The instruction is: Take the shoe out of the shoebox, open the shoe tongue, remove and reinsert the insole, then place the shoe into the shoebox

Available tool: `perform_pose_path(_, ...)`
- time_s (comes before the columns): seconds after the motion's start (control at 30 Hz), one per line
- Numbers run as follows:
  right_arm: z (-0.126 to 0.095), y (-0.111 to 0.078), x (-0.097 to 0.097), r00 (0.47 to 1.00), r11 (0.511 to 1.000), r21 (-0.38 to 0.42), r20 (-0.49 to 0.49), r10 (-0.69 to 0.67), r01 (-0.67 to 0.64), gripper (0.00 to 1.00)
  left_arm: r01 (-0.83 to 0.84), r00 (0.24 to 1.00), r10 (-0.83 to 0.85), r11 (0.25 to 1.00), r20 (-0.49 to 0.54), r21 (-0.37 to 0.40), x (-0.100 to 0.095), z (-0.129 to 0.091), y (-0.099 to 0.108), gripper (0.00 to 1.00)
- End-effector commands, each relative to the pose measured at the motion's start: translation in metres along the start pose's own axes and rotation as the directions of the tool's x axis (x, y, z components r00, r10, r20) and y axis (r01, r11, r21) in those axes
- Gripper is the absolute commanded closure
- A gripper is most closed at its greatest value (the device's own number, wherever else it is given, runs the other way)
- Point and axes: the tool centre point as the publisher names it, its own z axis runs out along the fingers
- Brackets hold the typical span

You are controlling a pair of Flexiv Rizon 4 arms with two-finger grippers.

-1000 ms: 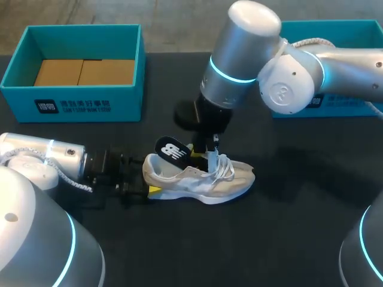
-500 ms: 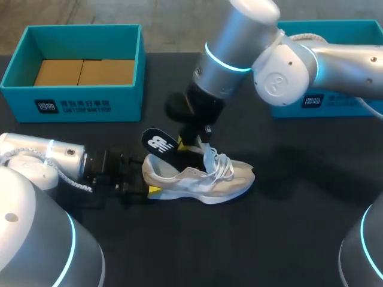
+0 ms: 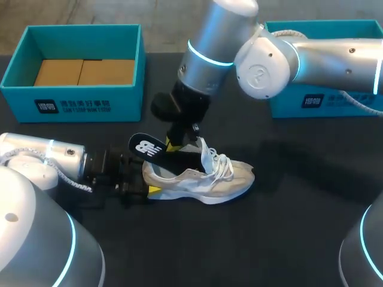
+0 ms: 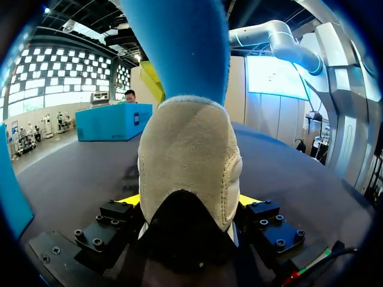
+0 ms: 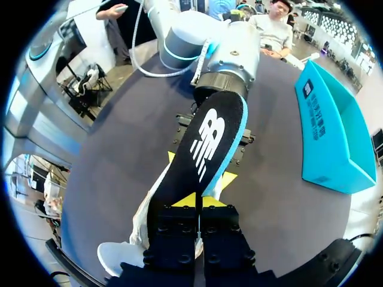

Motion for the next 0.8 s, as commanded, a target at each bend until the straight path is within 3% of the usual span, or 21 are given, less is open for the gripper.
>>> perform_pose_path(0.03, 0.002, 0.002, 0.0, 1.0, 1.0, -0.014, -0.012, 0.002, -0.003, 0.7, 0.0, 1.0, 0.0, 1.0, 0.001, 0.0, 0.001, 0.001, 0.003, 1.0)
perform_pose_path(0.07, 0.001, 0.002, 0.001, 1.0, 1.0, -0.02, -0.017, 0.005, -0.006, 0.64, 0.0, 1.0, 0.0, 1.0, 0.001, 0.0, 0.001, 0.001, 0.003, 1.0)
perform_pose_path(0.33, -0.017, -0.008, 0.005, 0.994, 0.991, -0.086, -0.043, 0.103, -0.107, 0.5, 0.0, 1.0, 0.0, 1.0, 0.001, 0.0, 0.001, 0.001, 0.003, 1.0)
perform_pose_path(0.4, -0.021, -0.011, 0.005, 0.989, 0.984, -0.107, -0.07, 0.134, -0.141, 0.3, 0.0, 1.0, 0.0, 1.0, 0.001, 0.0, 0.001, 0.001, 0.003, 1.0)
perform_pose_path(0.43, -0.022, -0.014, 0.005, 0.987, 0.983, -0.106, -0.079, 0.142, -0.15, 0.25, 0.0, 1.0, 0.0, 1.0, 0.001, 0.0, 0.001, 0.001, 0.003, 1.0)
perform_pose_path(0.57, -0.027, -0.02, 0.003, 0.972, 0.974, -0.113, -0.154, 0.178, -0.196, 0.34, 0.0, 1.0, 0.0, 1.0, 0.001, 0.0, 0.001, 0.001, 0.003, 1.0)
perform_pose_path(0.73, -0.027, -0.022, 0.003, 0.944, 0.972, -0.083, -0.269, 0.19, -0.219, 0.31, 0.0, 1.0, 0.0, 1.0, 0.001, 0.0, 0.001, 0.001, 0.003, 1.0)
perform_pose_path(0.8, -0.026, -0.022, 0.003, 0.933, 0.972, -0.067, -0.303, 0.195, -0.225, 0.4, 0.0, 1.0, 0.0, 1.0, 0.001, 0.0, 0.001, 0.001, 0.003, 1.0)
